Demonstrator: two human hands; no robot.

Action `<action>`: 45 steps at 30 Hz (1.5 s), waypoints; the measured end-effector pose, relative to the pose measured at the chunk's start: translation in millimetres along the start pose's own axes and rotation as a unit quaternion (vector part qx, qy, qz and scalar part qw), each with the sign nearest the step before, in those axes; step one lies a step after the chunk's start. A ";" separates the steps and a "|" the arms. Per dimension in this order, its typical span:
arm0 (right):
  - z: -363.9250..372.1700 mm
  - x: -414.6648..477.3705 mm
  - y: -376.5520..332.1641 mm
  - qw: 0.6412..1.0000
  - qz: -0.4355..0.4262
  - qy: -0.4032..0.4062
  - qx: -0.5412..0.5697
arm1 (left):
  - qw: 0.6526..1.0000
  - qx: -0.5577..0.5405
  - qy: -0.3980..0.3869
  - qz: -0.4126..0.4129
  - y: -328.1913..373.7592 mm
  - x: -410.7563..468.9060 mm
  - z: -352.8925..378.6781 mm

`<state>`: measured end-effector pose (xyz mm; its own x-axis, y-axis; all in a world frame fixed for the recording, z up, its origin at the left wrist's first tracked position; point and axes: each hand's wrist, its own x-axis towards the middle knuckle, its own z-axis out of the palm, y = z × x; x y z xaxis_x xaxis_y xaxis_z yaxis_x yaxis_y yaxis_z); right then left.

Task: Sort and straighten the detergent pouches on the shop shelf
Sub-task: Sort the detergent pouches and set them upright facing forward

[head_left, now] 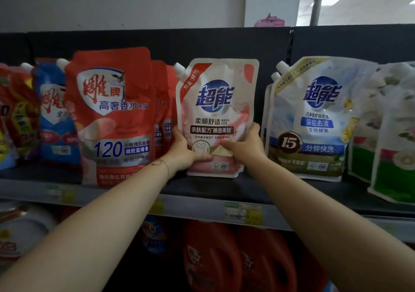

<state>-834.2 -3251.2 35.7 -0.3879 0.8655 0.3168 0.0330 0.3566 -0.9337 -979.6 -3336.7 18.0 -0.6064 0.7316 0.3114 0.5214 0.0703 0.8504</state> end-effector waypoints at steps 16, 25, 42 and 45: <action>14.0 -50.3 -10.8 0.912 -0.206 0.115 -0.335 | 0.992 0.099 0.013 -0.074 15.6 -25.8 -5.6; 60.8 -81.3 -44.6 0.947 -0.208 -0.028 -0.243 | 0.977 0.156 -0.141 -0.014 33.3 -72.8 -66.1; 183.7 -96.1 -40.6 0.991 -0.123 -0.051 -0.015 | 0.974 0.207 -0.060 -0.067 -40.5 -71.9 -225.8; 192.5 -89.7 -38.0 0.993 -0.116 -0.024 -0.009 | 0.997 0.065 -0.032 -0.037 -47.7 -61.4 -217.0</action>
<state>-978.0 -3410.1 10.6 -0.4307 0.7415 0.5144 -0.0463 0.5511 -0.8332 -1097.5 -3532.2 50.3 -0.6089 0.7623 0.2194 0.5525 0.2092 0.8068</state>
